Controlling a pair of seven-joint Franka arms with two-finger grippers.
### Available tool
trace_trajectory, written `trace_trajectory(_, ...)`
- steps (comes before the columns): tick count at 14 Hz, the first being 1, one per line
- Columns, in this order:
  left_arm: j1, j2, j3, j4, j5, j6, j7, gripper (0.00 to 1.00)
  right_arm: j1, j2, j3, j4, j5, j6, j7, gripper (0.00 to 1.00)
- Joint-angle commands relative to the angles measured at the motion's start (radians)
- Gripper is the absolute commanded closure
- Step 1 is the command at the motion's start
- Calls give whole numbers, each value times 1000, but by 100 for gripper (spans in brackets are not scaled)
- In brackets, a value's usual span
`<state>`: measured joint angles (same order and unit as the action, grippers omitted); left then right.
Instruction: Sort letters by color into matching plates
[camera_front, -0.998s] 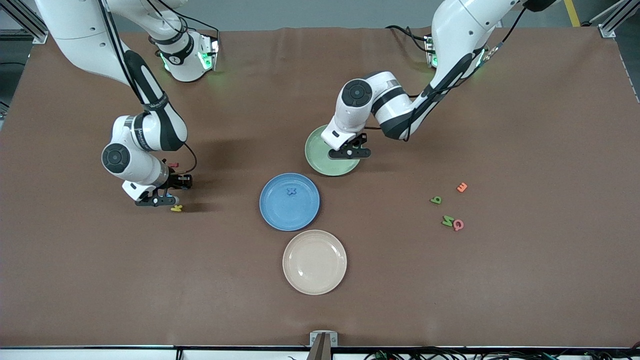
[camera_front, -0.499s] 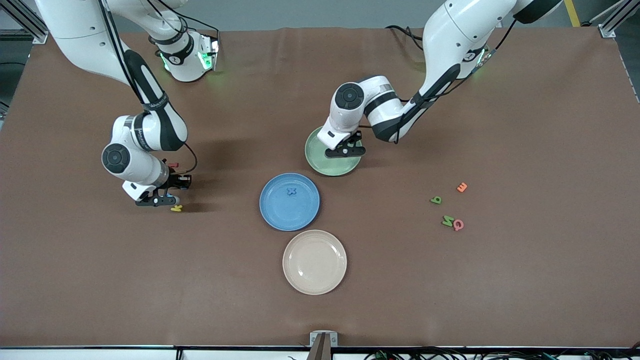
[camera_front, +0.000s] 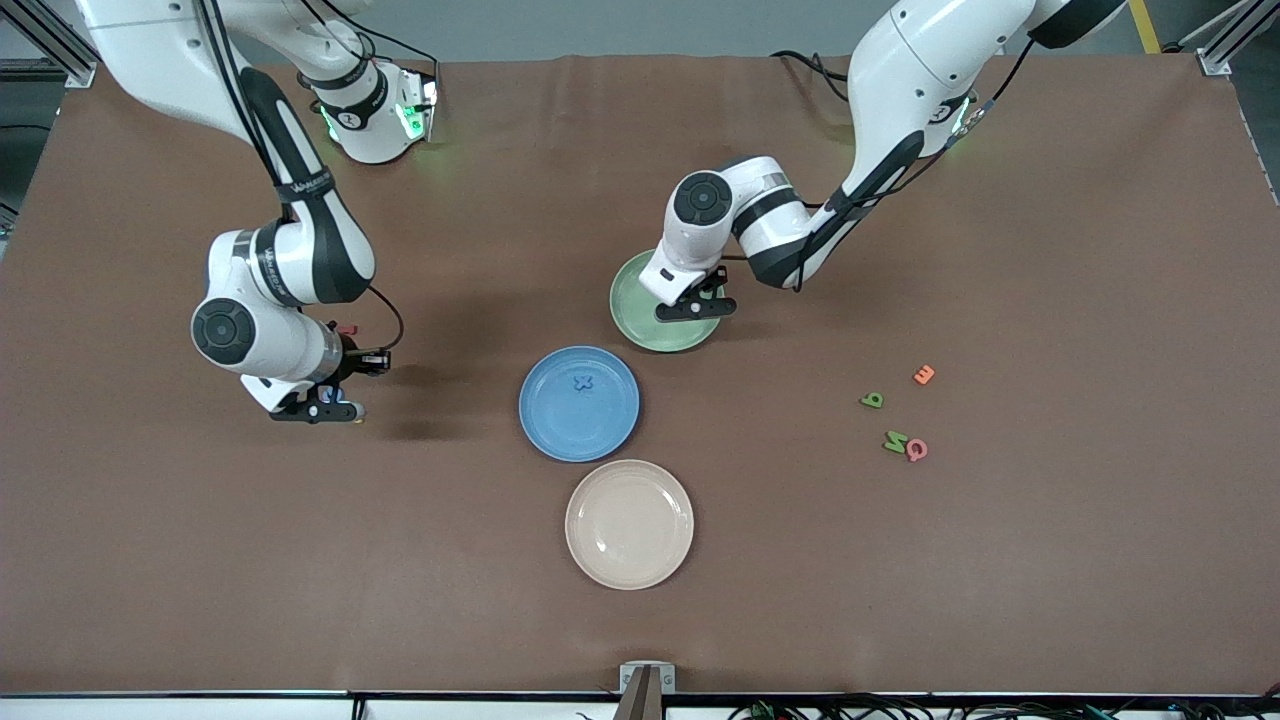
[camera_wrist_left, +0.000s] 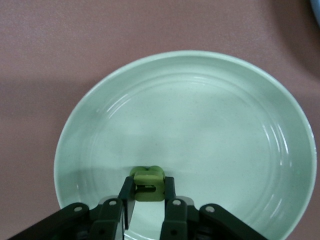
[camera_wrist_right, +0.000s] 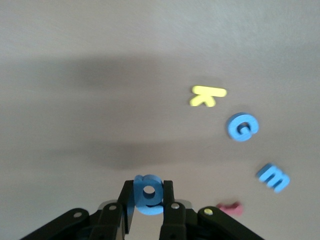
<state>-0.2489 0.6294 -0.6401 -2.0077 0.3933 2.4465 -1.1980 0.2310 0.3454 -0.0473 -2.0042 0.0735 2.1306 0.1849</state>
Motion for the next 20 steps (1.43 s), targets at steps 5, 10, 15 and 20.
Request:
trace_trajectory(5, -7, 6, 0, 10, 24, 2, -26, 0, 270, 107, -3, 275, 11, -81, 503, 87)
trace_trajectory(10, 25, -54, 0, 10, 25, -29, -25, 0, 392, 331, -3, 530, 49, -54, 746, 87)
trace_trajectory(15, 134, -126, -3, 10, 25, -70, -6, 0, 416, 415, -2, 556, 81, 129, 751, 88)
trace_trajectory(20, 330, -157, -3, 12, 25, -110, 167, 0, 429, 458, 0, 591, 89, 138, 755, 87)
